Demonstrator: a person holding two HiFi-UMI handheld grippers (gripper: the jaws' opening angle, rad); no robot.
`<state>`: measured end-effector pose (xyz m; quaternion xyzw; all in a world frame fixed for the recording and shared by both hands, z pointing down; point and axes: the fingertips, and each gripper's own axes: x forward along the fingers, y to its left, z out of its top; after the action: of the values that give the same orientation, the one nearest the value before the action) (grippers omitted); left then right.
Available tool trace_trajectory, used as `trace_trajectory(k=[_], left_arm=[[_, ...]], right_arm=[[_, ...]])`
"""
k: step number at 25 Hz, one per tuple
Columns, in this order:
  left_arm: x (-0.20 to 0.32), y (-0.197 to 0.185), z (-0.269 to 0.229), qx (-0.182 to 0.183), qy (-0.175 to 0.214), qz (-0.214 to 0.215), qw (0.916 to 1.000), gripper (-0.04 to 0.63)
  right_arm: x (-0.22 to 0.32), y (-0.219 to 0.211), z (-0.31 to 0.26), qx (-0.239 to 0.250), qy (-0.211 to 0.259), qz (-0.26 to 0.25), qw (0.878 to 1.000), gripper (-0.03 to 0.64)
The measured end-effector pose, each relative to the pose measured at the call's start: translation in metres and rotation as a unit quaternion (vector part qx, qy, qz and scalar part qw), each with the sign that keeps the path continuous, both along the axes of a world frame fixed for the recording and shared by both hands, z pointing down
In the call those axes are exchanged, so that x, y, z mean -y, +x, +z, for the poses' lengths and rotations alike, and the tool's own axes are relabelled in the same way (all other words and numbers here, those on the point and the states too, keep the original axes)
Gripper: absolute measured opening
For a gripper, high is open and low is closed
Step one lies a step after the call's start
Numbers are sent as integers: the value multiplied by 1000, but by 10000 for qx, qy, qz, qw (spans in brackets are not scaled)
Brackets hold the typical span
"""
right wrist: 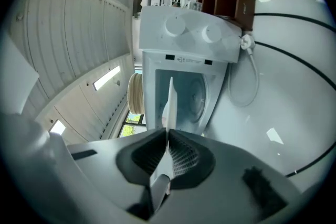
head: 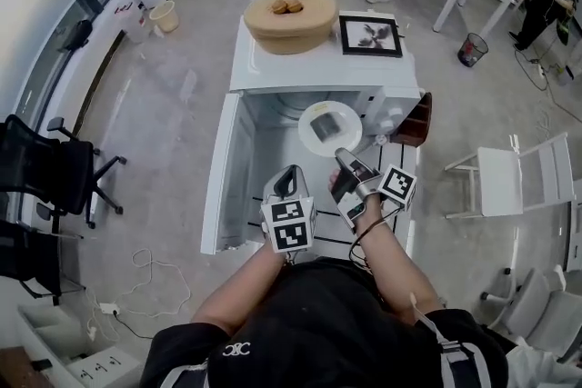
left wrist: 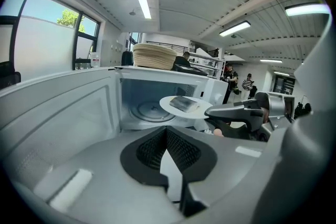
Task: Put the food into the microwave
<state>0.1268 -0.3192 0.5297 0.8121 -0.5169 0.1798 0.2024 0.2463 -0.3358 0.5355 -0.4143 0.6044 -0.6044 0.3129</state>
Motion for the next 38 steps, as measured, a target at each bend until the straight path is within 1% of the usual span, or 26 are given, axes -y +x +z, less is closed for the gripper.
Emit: trace_trajectory(k=[4,12,19,24,28,31,38], left_arm=[[7,-5,-3,47,74,-174,9998,8],[11,-22,-2,0,14,-499,9988,8],[11,-38,13,-82,-153,-763,9969,8],[7,-41,13,-78,-153,-800,9967,8],[4,-50,22,-50,-272,-858,9959,8],[3,-52,23,-36,-283,-873,9958,8],[3,-50,25,32,-303,-712,9970,8]], right_arm=[[27,-3,2,231,144,-88,9996,21],[78,-12,19,245,47,15,9997,21],[123,-21,44,296,-3,242,9993,21],[148,-20,61,289,-211,384,9986,21],[166,-24,71,121,-342,384,9986,21],[174,-26,80,-14,-455,371,9983,21],[182,-24,98,-227,-649,406,9968,21]])
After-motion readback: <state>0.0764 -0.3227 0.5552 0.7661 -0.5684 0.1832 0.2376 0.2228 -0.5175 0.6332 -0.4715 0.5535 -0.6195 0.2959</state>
